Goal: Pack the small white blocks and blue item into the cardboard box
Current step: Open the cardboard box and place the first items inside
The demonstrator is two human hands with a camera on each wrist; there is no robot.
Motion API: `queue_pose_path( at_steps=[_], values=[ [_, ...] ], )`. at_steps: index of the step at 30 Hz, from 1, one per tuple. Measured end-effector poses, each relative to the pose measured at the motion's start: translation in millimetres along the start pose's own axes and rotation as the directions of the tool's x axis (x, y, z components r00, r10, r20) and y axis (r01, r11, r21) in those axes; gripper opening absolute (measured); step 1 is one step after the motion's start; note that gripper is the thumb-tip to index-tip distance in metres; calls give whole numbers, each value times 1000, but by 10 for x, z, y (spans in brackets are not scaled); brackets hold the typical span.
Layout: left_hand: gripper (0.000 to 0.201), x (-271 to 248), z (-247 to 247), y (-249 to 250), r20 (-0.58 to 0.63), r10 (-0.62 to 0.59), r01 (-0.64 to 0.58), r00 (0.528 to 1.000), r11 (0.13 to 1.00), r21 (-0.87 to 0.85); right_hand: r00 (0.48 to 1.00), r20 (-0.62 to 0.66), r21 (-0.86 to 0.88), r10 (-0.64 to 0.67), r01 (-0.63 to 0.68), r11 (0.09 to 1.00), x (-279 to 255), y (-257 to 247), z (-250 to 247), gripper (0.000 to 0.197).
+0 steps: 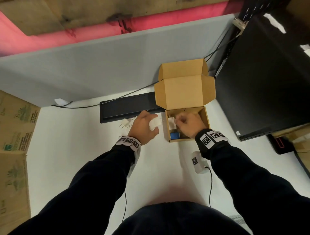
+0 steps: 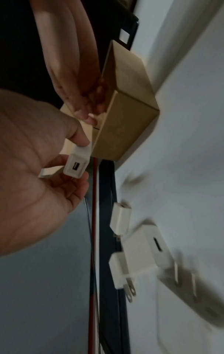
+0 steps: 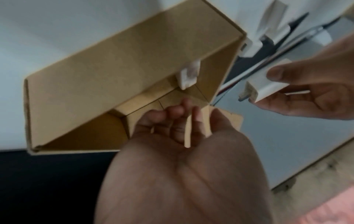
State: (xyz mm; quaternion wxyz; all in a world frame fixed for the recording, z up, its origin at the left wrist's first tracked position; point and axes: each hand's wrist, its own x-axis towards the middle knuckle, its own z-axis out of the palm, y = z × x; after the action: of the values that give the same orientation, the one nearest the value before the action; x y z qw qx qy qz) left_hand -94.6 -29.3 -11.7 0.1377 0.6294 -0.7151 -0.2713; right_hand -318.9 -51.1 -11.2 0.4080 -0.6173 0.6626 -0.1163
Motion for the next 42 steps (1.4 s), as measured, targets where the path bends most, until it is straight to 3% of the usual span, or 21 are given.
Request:
queue_pose_path(
  at_steps=[4,7,10,14,18,24,30,34,38,40,42],
  values=[
    [49,47,40,293,-70,151,-158,986,981,-110,996,-2,385,-89,82,919,-84,-65,-32,37],
    [52,85,123,511,-64,220,-229,973,957,-177,993,56,506,-99,58,861,-110,-15,-62,33],
    [55,142,202,612,-10,196,-196,980,976,-93,999,-19,372,-38,42,927,-85,130,-132,24],
    [41,218,323,604,144,134,-155,981,976,150,996,-19,-52,91,-92,994,-42,311,-249,19],
    [29,257,411,593,240,95,-179,966,917,358,985,97,-318,142,-105,942,-15,246,-249,30],
    [26,226,499,599,275,27,-166,961,853,495,951,204,-604,234,-66,794,51,125,-144,33],
    [17,238,525,589,258,-7,-136,966,837,530,965,190,-671,181,-7,741,16,86,-56,24],
    [12,218,544,510,238,58,-173,970,849,499,964,205,-662,167,10,750,-20,69,-30,22],
    [19,142,380,407,99,137,-158,986,955,252,973,181,-622,146,-1,783,-82,40,-35,19],
    [23,82,245,269,3,104,-103,995,982,161,978,171,-613,118,12,790,-107,-6,-65,16],
    [25,2,95,39,-24,39,-34,999,982,186,985,164,-598,62,50,800,-121,-91,-73,15]
  ],
)
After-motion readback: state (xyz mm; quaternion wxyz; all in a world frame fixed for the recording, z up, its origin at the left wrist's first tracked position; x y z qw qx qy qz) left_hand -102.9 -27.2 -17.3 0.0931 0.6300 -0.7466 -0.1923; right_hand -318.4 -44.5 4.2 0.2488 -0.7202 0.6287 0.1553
